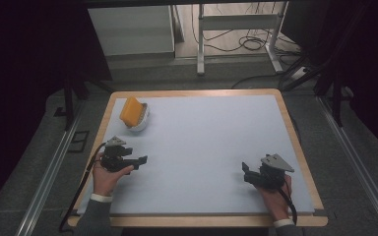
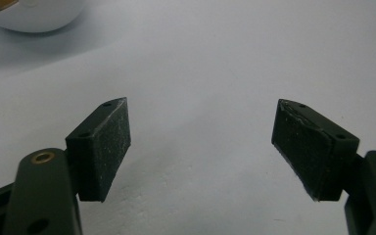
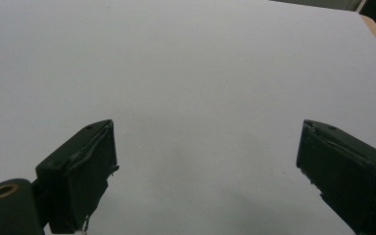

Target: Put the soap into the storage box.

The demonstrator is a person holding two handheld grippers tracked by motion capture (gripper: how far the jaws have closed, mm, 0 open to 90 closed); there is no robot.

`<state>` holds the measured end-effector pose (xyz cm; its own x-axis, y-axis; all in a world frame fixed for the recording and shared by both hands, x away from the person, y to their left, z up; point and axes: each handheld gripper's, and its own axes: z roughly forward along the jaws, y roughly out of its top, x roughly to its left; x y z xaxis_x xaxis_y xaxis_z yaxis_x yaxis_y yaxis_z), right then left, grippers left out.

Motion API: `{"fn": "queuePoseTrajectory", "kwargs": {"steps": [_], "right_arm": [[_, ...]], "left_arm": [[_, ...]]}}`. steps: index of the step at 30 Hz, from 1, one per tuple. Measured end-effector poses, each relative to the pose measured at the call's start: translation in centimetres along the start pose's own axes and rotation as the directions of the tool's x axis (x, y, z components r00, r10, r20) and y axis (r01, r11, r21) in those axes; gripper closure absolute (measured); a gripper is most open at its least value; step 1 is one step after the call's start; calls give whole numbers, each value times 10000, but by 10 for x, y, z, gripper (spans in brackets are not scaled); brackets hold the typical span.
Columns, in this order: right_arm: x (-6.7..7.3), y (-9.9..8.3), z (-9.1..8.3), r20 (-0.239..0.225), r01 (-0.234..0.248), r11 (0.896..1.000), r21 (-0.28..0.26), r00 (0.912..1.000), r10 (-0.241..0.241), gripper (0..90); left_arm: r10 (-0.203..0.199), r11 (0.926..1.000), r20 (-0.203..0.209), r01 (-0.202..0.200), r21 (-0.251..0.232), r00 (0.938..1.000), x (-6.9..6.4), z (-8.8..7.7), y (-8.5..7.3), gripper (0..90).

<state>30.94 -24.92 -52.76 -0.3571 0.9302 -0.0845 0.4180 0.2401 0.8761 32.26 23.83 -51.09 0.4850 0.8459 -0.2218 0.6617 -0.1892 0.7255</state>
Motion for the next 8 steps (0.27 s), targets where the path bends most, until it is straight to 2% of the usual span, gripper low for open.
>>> {"fn": "queuePoseTrajectory", "kwargs": {"steps": [5,8], "right_arm": [[0,0,0,-12,7,10000,1,10000,-7,79],[0,0,0,-24,9,10000,0,10000,-9,79]], "left_arm": [[5,10000,288,-6,30,9996,-2,0,0,231],[134,9999,228,-136,74,9996,-3,0,0,230]]}}
